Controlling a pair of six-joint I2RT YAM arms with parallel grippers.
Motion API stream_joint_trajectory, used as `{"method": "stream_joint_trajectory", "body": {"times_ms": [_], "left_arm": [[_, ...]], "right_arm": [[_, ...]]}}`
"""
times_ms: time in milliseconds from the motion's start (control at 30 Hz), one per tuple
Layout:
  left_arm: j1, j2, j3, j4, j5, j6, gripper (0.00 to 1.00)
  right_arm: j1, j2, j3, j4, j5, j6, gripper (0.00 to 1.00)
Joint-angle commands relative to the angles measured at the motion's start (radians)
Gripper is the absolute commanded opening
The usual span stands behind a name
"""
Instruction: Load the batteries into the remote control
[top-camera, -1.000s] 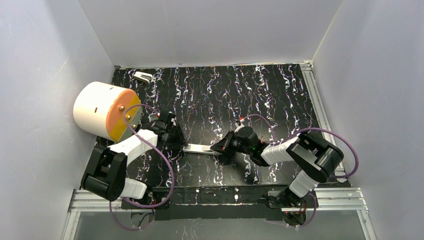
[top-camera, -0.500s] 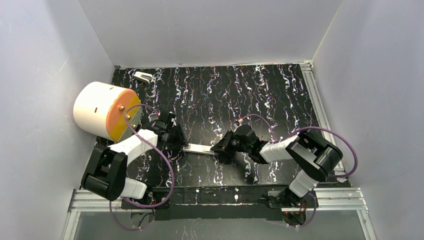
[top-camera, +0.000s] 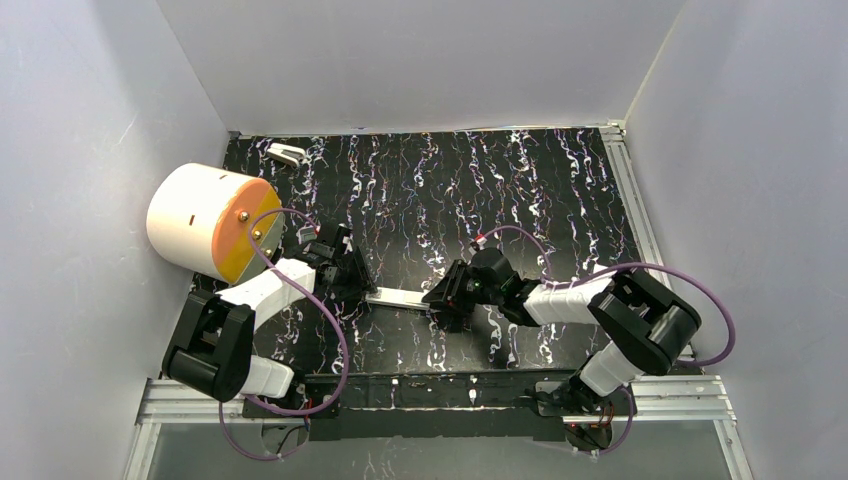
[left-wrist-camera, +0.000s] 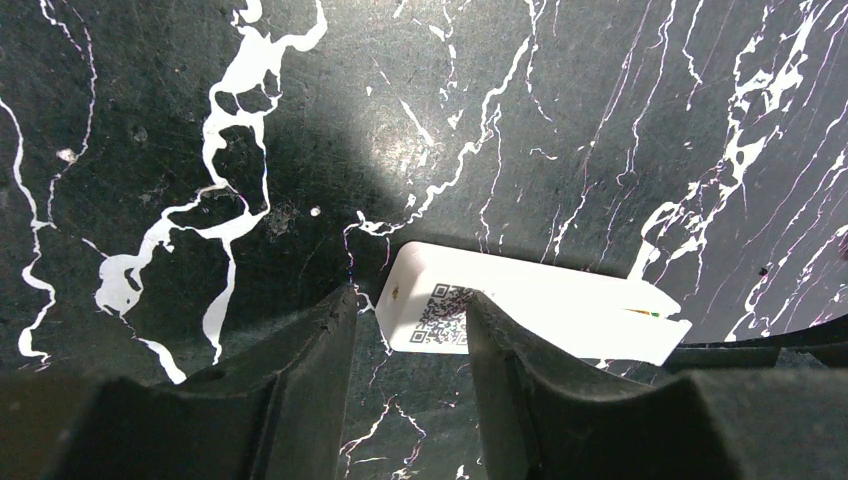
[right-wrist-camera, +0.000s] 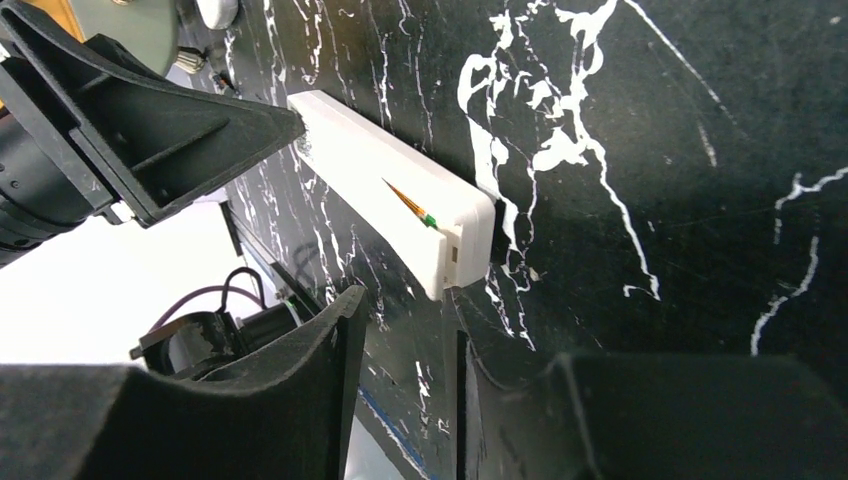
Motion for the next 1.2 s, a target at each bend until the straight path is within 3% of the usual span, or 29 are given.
{"method": "stream_joint_trajectory", "body": {"times_ms": [0, 233, 533, 733, 1000, 1167], "left_arm": [[0.002, 0.007, 0.013, -0.044, -0.019, 0.016, 0.43], [0.003, 0.008, 0.009, -0.046, -0.021, 0.016, 0.45], [0.003, 0.018, 0.016, -0.065, -0.02, 0.023, 0.48], [0.003, 0.03, 0.016, -0.065, -0.007, 0.026, 0.5], [0.002, 0.039, 0.016, -0.061, 0.002, 0.026, 0.5], [0.002, 0.034, 0.017, -0.066, -0.002, 0.026, 0.5]], "right_arm": [[-0.003, -0.044, 0.041, -0.087, 0.039, -0.039, 0.43], [-0.002, -0.041, 0.095, -0.194, 0.073, -0.122, 0.62], [-0.002, 0.083, 0.2, -0.205, 0.064, -0.219, 0.62], [-0.002, 0.11, 0.199, -0.225, 0.061, -0.222, 0.57], [-0.002, 0.107, 0.184, -0.229, 0.058, -0.238, 0.35], [-0.002, 0.106, 0.173, -0.216, 0.049, -0.241, 0.28]]}}
